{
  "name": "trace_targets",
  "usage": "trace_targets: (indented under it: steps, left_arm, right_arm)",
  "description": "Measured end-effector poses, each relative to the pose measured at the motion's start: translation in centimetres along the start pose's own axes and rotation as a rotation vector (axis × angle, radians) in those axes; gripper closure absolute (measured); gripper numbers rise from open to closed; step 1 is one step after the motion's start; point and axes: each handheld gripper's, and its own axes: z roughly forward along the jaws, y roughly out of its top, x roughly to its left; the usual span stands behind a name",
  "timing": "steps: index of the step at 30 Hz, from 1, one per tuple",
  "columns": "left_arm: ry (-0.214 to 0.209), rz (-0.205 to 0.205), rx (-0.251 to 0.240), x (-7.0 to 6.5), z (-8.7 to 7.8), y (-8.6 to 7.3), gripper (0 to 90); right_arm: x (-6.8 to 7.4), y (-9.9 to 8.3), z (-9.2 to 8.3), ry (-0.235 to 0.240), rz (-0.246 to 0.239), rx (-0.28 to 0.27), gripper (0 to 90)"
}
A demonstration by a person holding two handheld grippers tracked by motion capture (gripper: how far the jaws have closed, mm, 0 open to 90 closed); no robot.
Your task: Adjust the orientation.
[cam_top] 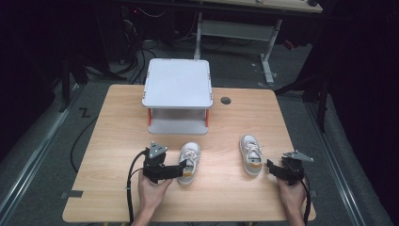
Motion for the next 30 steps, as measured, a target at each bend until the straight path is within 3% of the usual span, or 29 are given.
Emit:
trace_targets:
  steps: [5,13,19,24,30]
  left_arm:
    - [0.037,0.010,-0.004,1.6,-0.3,0.2,13.9]
    - [0.079,-0.007,0.004,4.1,-0.2,0.0,15.6]
    - [0.112,-0.011,0.010,5.1,0.1,-0.5,16.4]
    - [0.152,-0.010,0.026,6.4,0.7,-1.3,17.0]
    - [0.197,-0.019,0.040,7.5,1.1,-1.7,18.1]
  right_arm:
    - [0.0,0.0,0.0,-0.001,-0.001,-0.001,33.3]
    - [0.0,0.0,0.0,0.005,-0.005,-0.002,35.1]
    - [0.1,0.0,-0.1,0.015,-0.019,-0.007,40.6]
    - [0.2,0.0,-0.2,0.015,-0.018,-0.005,50.5]
    - [0.3,0.1,-0.6,0.016,-0.013,0.000,52.6]
